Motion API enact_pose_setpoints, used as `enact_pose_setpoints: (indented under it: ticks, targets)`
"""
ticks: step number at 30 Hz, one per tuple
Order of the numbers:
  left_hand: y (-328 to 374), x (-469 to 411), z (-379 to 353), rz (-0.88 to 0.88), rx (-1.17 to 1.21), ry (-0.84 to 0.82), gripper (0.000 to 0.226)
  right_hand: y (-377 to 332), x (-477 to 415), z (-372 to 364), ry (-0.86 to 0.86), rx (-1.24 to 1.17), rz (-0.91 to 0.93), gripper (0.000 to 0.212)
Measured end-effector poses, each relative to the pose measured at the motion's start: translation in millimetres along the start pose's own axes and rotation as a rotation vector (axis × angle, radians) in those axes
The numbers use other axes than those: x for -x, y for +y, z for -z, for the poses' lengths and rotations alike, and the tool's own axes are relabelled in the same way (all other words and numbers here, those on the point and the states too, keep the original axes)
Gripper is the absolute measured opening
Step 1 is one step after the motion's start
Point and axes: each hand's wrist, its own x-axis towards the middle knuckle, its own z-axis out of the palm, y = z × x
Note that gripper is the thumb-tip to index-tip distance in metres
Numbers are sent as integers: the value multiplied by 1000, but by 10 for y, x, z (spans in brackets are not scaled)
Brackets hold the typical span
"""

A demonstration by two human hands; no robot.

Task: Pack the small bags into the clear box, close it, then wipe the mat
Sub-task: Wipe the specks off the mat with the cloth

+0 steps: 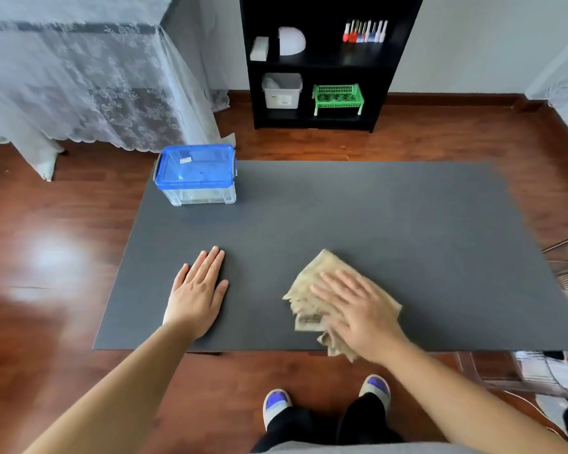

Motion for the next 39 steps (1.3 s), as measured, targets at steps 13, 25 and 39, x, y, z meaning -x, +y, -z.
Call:
enact_pose_setpoints:
  ticks: [13, 25, 39]
  targets:
    - [45, -43, -37, 26, -17, 31, 54, -774, -242, -202, 17, 93, 7, 60]
    - [108, -162, -11, 35, -18, 38, 55, 1453, -383, 367, 122, 6, -911, 56]
    - [31, -250, 34, 166, 147, 149, 58, -713, -575, -212, -90, -11, 305, 57]
